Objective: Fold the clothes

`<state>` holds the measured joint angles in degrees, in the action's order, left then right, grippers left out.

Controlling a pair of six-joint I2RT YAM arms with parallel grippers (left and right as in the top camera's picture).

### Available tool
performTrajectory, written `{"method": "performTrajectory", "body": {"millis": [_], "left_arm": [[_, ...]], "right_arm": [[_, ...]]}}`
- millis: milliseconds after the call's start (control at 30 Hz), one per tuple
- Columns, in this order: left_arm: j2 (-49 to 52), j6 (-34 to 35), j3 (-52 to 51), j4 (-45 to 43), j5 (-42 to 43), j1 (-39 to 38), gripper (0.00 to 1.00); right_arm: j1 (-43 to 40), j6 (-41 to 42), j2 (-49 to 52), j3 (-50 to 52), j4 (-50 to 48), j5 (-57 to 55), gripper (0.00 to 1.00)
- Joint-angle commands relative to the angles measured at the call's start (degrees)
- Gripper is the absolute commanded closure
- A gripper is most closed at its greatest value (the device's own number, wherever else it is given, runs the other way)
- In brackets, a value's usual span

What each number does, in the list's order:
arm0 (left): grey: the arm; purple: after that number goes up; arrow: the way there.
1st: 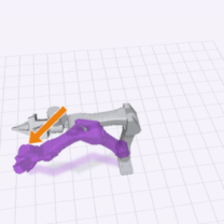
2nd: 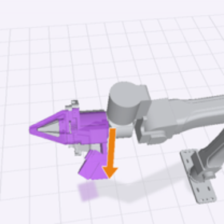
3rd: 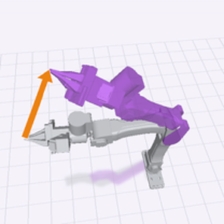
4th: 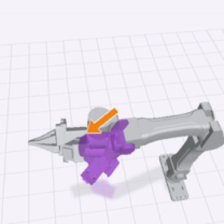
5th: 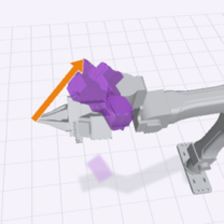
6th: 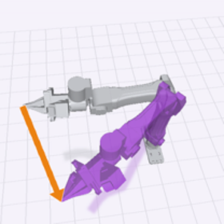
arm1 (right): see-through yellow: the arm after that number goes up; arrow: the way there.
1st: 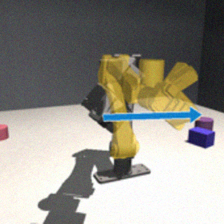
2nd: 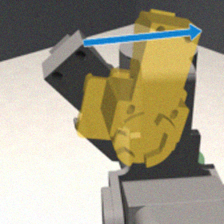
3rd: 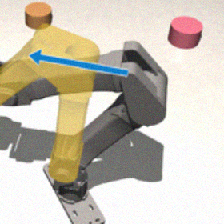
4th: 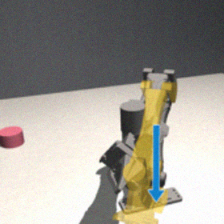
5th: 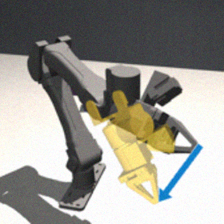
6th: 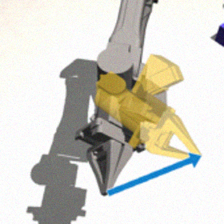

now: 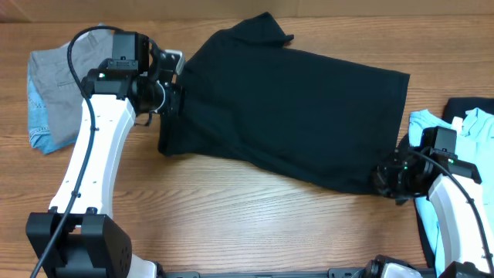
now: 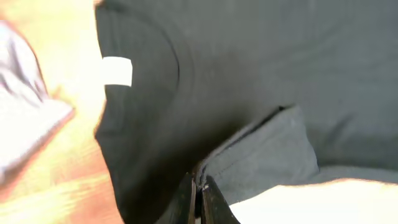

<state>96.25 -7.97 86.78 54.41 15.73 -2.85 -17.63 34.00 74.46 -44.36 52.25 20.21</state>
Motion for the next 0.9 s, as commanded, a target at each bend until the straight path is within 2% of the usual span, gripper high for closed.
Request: {"method": "performTrajectory", "body": {"millis": [0, 267, 533, 567, 633, 867], "left_arm": [[0.0, -1.2, 1.1, -4.4, 0.9, 0.2, 0.96], [1.7, -1.2, 1.1, -10.1, 1.1, 0.1, 0.96], [9.1, -1.2, 1.1, -12.3, 3.3, -2.2, 0.96], [9.9, -1.0, 1.1, -12.9, 3.2, -2.2, 0.96], [9.9, -1.0, 1.1, -13.7, 3.2, -2.1, 0.96], [9.9, -0.8, 1.1, -14.4, 3.2, -2.1, 0.91]], "right_arm": [[-0.1, 5.6, 2.0, -1.7, -4.8, 0.5, 0.96], [-0.1, 8.3, 8.1, -1.7, -17.7, 1.6, 0.96], [-0.1, 11.6, 10.9, -1.7, -28.6, 1.7, 0.96], [-0.1, 13.9, 10.9, -1.7, -29.5, 0.8, 0.96], [-0.1, 17.0, 10.9, -1.7, -29.6, -1.3, 0.96], [-0.3, 17.1, 10.9, -1.7, -27.9, -4.4, 0.96]]}}
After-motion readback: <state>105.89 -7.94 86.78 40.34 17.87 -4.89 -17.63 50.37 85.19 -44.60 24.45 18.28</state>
